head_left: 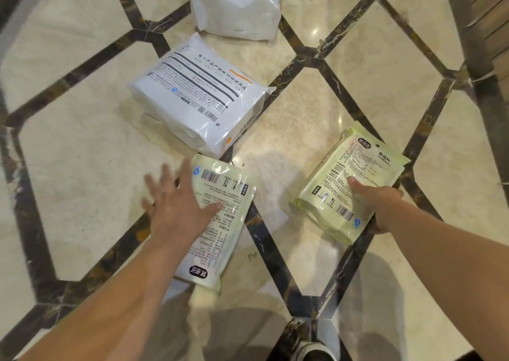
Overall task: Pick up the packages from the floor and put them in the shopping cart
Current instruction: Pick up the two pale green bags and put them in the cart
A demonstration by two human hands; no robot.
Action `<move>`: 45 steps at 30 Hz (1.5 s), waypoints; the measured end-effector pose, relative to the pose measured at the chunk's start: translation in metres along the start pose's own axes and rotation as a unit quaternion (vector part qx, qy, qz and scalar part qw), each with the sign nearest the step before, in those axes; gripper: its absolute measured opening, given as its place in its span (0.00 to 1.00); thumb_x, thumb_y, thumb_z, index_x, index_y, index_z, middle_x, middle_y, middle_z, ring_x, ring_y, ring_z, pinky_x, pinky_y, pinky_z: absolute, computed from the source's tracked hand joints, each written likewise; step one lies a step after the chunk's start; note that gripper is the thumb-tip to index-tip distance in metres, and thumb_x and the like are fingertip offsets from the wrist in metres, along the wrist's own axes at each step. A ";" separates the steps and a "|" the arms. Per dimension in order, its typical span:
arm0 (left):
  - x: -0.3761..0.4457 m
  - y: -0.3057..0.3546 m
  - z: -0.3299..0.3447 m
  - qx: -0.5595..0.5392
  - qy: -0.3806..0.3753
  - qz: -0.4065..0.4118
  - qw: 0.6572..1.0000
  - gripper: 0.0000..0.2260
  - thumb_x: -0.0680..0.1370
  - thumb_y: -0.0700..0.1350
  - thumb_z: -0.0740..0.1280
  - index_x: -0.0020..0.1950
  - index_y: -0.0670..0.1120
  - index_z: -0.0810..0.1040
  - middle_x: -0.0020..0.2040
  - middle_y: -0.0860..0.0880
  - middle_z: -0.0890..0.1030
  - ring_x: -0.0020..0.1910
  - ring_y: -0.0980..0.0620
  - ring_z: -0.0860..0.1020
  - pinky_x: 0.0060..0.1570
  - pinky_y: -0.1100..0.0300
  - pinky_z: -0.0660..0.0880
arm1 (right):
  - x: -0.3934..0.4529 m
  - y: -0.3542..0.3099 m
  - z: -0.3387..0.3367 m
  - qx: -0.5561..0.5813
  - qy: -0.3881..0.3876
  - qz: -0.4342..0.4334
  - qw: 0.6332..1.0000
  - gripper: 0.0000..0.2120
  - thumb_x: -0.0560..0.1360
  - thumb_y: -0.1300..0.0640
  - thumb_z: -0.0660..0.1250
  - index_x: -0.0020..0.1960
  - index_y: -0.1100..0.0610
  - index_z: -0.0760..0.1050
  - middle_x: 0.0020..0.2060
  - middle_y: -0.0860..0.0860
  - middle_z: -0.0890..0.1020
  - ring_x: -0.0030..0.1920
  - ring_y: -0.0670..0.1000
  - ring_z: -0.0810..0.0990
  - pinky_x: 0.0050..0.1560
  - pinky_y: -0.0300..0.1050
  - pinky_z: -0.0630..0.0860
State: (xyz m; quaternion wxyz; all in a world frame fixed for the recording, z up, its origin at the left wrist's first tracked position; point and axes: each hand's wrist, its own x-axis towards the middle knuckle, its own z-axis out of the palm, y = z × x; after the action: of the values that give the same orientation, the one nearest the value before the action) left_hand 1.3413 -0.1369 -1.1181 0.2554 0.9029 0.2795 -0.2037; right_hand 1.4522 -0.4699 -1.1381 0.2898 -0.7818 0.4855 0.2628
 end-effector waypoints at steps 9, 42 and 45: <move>0.008 -0.017 0.011 -0.211 -0.070 -0.164 0.961 0.61 0.63 0.63 0.84 0.85 0.45 0.52 0.71 0.40 0.76 0.69 0.36 0.76 0.67 0.40 0.74 | 0.000 0.012 0.017 0.102 -0.121 -0.068 0.985 0.60 0.48 0.30 0.84 0.72 0.55 0.69 0.56 0.55 0.85 0.55 0.62 0.85 0.60 0.66 0.81; -0.313 0.283 -0.355 -0.268 0.087 0.070 0.957 0.34 0.65 0.76 0.73 0.67 0.65 0.72 0.52 0.64 0.83 0.52 0.52 0.82 0.52 0.50 0.79 | -0.399 -0.024 -0.436 0.186 -0.047 -0.355 0.915 0.26 0.71 0.41 0.78 0.65 0.36 0.72 0.53 0.40 0.86 0.47 0.41 0.87 0.45 0.43 0.84; -0.365 0.344 -0.433 -0.271 0.083 0.138 0.949 0.37 0.63 0.78 0.71 0.68 0.65 0.73 0.52 0.64 0.83 0.52 0.54 0.82 0.47 0.53 0.79 | -0.458 -0.033 -0.531 0.233 -0.021 -0.344 0.909 0.26 0.71 0.45 0.80 0.66 0.43 0.75 0.49 0.42 0.88 0.43 0.44 0.88 0.37 0.40 0.82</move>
State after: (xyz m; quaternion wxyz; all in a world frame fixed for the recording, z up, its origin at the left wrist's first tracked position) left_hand 1.3698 -0.2798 -0.4719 0.4923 0.8430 0.2167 -0.0074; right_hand 1.3722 -0.5562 -0.4458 0.5467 -0.8047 0.2277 0.0425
